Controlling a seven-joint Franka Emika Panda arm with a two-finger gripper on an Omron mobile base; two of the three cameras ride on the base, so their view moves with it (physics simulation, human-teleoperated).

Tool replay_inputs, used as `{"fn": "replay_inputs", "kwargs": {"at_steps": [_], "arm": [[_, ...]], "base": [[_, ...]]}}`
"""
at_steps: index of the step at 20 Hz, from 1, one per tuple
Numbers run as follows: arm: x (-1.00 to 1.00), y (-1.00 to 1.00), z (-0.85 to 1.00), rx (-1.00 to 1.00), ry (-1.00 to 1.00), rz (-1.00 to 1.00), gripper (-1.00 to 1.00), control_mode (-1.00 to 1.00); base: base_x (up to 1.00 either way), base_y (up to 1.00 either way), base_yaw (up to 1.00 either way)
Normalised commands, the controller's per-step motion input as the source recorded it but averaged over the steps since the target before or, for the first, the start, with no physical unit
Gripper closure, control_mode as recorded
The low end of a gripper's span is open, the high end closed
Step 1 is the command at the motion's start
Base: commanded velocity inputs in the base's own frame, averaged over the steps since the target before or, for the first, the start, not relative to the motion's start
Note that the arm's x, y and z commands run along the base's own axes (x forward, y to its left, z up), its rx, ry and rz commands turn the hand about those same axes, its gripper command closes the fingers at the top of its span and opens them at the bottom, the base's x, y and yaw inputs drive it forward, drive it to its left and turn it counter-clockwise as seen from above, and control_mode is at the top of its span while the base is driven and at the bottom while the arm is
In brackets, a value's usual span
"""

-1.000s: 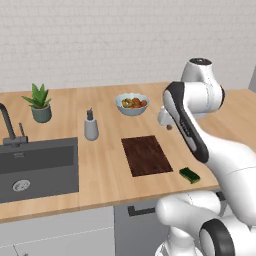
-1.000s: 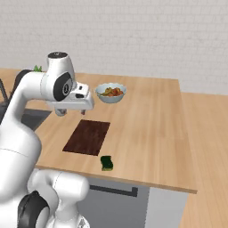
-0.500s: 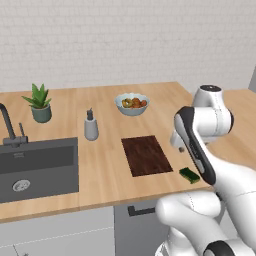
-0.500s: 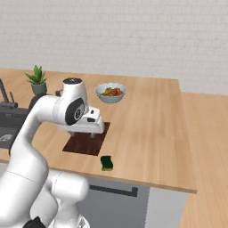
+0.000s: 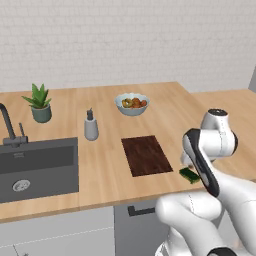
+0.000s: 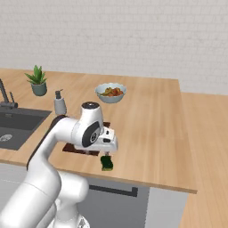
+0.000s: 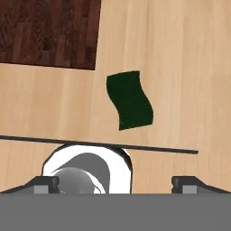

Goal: Pick up the sponge from the counter and clean the cutting board by briefly scrubbing or pressing down on the cutting board. Once finished, release the sponge.

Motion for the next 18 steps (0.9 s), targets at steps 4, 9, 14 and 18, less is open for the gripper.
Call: {"fn": "replay_inputs", "kwargs": {"at_steps": [4,9,14,18], "arm": [[0.33,-0.34,-0.52,0.00,0.00,0.00,-1.00,-1.00],[0.54,-0.24,-0.47,0.02,0.00,0.01,-1.00,-1.00],[0.58,-0.02,-0.18,0.03,0.00,0.01,-1.00,-1.00],[0.39,0.00,-0.08,0.00,0.02,0.00,-1.00,-1.00]], "base": [[0.00,0.00,0.00],[0.00,0.00,0.00],[0.00,0.00,0.00],[0.00,0.00,0.00]]}}
